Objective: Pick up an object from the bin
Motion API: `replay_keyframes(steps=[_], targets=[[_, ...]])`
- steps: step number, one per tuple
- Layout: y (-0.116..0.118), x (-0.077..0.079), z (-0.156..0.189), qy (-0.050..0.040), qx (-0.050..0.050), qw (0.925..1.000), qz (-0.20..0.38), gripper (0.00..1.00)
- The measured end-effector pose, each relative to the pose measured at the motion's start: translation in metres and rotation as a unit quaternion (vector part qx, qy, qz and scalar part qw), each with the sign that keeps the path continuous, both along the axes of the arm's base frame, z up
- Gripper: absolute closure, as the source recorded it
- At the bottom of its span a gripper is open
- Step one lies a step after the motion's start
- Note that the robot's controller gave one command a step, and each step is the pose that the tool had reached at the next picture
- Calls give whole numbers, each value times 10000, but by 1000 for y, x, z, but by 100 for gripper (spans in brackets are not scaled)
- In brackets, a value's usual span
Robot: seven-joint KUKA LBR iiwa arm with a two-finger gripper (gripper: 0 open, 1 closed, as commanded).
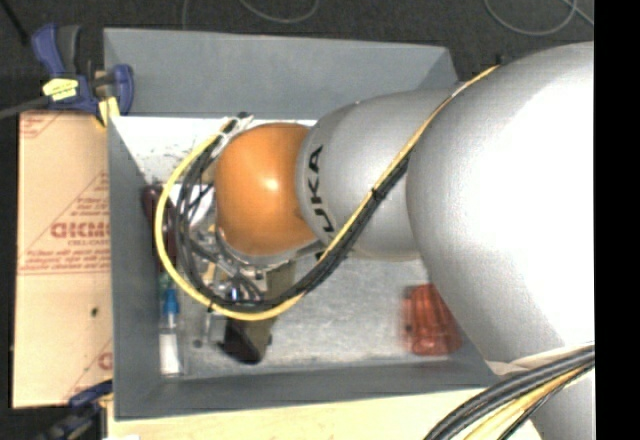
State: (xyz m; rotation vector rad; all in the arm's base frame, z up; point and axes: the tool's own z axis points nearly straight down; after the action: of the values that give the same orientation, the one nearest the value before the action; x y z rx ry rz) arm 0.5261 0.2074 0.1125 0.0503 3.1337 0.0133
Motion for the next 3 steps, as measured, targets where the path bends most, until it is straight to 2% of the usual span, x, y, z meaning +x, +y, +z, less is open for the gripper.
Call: replay_keyframes(steps=[1, 2, 3], targets=[[-64, -19, -8, 19, -36, 9997, 236, 0], [-105, -22, -12, -4, -16, 9999, 169, 100], [-96, -21, -13, -10, -10, 9998, 176, 100]])
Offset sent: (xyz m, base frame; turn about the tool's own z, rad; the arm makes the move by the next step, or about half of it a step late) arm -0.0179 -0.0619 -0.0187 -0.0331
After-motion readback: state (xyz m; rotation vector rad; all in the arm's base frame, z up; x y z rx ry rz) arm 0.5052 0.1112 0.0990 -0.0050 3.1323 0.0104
